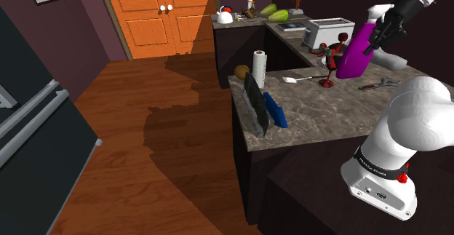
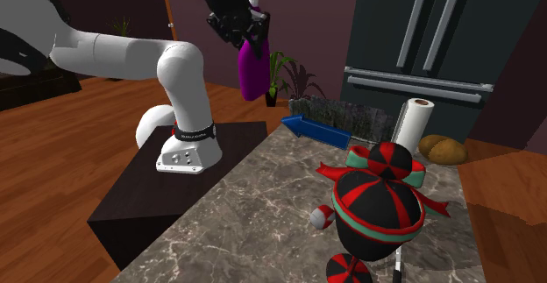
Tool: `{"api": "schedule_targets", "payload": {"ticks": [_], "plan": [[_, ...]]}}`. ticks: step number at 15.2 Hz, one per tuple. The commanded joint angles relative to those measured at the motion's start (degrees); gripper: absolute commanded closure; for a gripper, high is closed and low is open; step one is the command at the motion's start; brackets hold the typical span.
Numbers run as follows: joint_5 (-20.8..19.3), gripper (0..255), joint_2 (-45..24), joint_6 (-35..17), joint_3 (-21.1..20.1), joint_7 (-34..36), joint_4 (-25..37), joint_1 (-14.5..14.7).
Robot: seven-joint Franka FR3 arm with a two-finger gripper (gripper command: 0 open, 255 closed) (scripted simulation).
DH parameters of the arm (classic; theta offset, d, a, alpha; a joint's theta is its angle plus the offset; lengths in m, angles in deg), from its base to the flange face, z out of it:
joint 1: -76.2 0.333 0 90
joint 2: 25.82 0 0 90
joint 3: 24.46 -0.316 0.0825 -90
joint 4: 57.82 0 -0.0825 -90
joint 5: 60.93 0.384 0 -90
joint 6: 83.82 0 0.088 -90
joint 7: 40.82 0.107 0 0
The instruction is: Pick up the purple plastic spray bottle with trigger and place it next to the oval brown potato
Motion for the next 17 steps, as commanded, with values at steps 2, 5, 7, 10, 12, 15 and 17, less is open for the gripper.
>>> {"api": "schedule_targets", "payload": {"ticks": [2,5,7,10,12,15,17], "plan": [[1.2,255,-1.0,1.3,-1.3,0.6,2.5,1.0],[2.4,255,-2.0,2.4,-2.5,1.2,4.8,1.9],[3.1,255,-2.8,3.2,-3.2,1.6,6.4,2.5],[4.2,255,-3.9,4.4,-4.3,2.2,8.9,3.3],[4.8,255,-4.7,5.2,-4.9,2.6,10.6,3.9],[4.9,255,-6.7,4.2,-4.5,2.6,12.1,5.4],[4.0,255,-9.4,1.0,-2.4,2.1,12.5,7.6]]}}
